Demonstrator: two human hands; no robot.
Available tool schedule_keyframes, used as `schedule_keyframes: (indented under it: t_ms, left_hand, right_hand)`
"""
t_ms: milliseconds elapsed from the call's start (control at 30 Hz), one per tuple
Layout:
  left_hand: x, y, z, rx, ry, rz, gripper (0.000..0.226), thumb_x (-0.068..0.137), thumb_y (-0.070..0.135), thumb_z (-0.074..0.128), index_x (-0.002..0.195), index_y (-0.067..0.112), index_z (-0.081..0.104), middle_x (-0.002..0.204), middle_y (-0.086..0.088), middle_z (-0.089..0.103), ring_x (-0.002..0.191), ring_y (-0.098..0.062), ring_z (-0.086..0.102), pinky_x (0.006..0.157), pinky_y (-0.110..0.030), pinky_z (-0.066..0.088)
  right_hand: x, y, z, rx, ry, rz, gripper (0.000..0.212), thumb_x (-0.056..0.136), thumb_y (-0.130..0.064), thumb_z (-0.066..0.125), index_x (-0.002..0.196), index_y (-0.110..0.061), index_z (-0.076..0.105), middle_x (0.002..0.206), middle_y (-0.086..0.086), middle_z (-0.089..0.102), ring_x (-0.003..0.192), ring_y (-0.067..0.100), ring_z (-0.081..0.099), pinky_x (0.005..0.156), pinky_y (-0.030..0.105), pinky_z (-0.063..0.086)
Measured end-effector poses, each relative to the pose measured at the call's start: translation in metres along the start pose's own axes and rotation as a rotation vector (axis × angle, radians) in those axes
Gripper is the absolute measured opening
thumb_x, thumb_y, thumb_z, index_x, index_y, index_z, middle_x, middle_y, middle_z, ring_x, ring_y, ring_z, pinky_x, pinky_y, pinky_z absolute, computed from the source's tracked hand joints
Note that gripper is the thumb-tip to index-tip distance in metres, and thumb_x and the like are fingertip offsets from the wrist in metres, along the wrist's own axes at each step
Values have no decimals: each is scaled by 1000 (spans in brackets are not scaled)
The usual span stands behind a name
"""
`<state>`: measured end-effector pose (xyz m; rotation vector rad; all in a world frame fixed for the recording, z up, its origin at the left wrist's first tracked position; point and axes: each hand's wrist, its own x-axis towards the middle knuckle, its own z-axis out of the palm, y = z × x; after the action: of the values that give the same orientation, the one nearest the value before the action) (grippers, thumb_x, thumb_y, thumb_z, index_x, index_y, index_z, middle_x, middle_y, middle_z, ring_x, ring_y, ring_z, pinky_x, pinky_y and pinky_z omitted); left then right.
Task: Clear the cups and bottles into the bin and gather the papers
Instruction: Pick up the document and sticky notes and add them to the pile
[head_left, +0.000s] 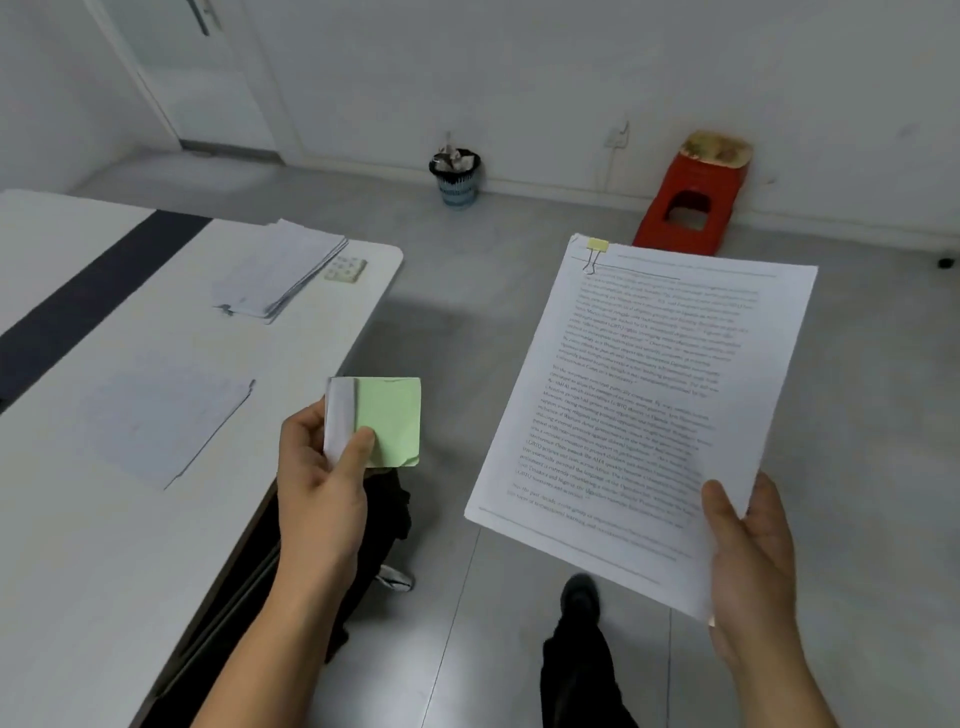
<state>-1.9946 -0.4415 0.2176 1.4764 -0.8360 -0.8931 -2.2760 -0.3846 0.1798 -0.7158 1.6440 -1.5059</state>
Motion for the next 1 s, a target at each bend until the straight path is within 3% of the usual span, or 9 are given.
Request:
schedule_keyframes:
  t_ms: [133,200,300,400,600,667,767,933,1000]
  left_hand:
    - [69,13,75,-5,77,-44,27,95,0,56,116,17,52,102,1,63,78,-8,65,58,-19,53]
    - [103,33,100,-15,150,-40,25,95,0,55,113,18,53,98,2,64,72,-8,65,55,-21,54]
    - [152,53,126,-23,247,-20,25,96,2,56,112,20,53,101,5,63,86,-17,67,62,-26,56]
    - [197,57,146,-51,337,-38,23,97,1,53,115,15,51,99,2,62,63,-1,66,50,-17,53]
    - [326,21,175,-95,480,-141,26,94,0,55,116,15,52,103,2,63,63,0,65,63,-29,56]
    - [382,10,180,-123,506,-170,27,93,-1,55,116,14,53,108,0,62,76,-3,68,71,-34,54]
    - [466,14,186,-155,556,-203,28,92,-2,56,113,16,53,113,-2,62,98,-20,66,74,-36,55]
    - [569,46,182,-164,632,-161,27,91,-3,57,113,14,53,101,4,64,82,-8,68,74,-36,57]
    - [597,45,174,-157,687,-177,27,91,-1,58,112,16,53,104,1,64,90,-14,67,78,-39,58]
  right_hand:
    - [123,-19,33,5,-93,31,28,105,-16,46,111,-39,60,104,-24,71,96,-4,67,79,17,51]
    - [180,-42,63,-20,-169,26,27,105,-17,47,112,-40,61,110,-20,71,103,2,67,83,20,53]
    - [259,-71,116,-62,-273,7,28,105,-19,48,119,-40,60,115,-21,70,108,3,65,93,28,50]
    - [320,-86,171,-73,-390,-11,28,104,-20,49,127,-32,59,119,-14,70,110,8,66,96,33,49]
    - [428,-71,288,-118,-517,13,27,104,-15,48,116,-35,62,115,-14,72,105,6,68,84,17,56]
    - [462,-70,331,-119,-537,18,27,104,-14,47,117,-32,62,113,-14,73,104,5,69,80,14,55]
    - [513,-88,405,-143,-563,20,28,104,-14,47,118,-33,62,112,-15,73,104,7,69,83,21,57]
    - [574,-121,536,-178,-706,2,28,105,-18,48,116,-38,62,117,-14,71,111,8,66,96,28,54]
    - [587,-128,583,-183,-777,4,27,105,-18,47,120,-36,61,117,-14,71,111,7,66,97,32,53]
